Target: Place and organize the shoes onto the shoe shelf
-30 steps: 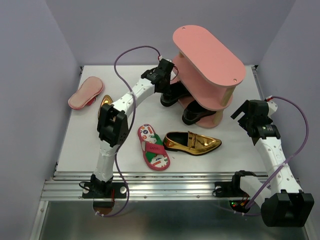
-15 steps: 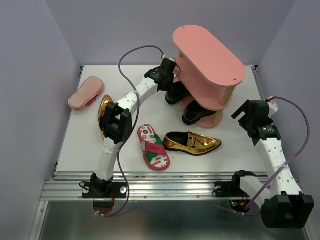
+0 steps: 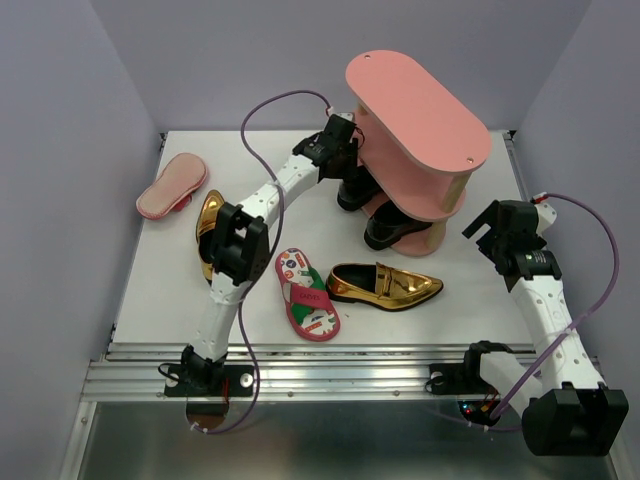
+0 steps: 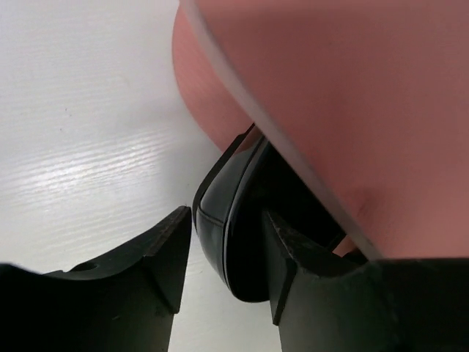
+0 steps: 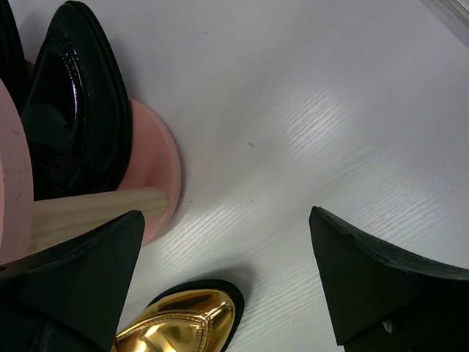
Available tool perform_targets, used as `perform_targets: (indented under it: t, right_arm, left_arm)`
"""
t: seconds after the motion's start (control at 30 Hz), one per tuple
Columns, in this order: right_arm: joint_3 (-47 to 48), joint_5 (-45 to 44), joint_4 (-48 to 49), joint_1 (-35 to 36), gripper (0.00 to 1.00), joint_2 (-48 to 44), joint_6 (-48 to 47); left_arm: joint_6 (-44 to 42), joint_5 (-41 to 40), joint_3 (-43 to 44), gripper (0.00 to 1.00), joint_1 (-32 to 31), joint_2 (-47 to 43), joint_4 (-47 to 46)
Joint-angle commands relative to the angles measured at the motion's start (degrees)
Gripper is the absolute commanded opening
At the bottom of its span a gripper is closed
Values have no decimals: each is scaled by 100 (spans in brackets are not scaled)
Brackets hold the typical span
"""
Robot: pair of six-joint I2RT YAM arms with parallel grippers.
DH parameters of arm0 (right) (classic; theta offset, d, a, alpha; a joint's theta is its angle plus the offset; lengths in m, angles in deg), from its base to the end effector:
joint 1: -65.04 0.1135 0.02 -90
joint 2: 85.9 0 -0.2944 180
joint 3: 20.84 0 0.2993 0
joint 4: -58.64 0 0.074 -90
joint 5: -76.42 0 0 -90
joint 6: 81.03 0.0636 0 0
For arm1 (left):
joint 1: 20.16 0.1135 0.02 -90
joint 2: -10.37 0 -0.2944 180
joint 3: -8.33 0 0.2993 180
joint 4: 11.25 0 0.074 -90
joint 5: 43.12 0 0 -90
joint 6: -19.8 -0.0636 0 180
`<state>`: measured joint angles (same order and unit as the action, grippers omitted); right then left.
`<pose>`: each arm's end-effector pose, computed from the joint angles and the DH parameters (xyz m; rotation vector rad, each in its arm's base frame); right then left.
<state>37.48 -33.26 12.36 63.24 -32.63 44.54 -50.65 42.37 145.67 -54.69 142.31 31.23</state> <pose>0.2420 -0.0290 0.2876 0.8823 2.0604 -0.0767 0.5172 -0.3498 0.2778 0.2496 2.2364 -0.4302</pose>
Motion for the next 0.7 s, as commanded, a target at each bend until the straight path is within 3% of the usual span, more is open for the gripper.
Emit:
perform_targets:
  t: [0.0, 0.2, 0.37, 0.67]
  right_arm:
    - [158, -18, 0, -13, 100, 16, -24]
    - [166, 166, 44, -13, 100, 43, -68]
    - [114, 175, 97, -13, 100, -10, -103]
    - [-255, 324, 176, -13, 100, -335, -121]
  left_arm:
    - [49, 12, 211, 60, -37, -510, -253]
    - [-39, -111, -324, 69, -37, -1055, -139]
    - [-206, -357, -817, 69, -46, -1679, 256]
    - [-277, -1429, -2513, 69, 314, -2971, 933]
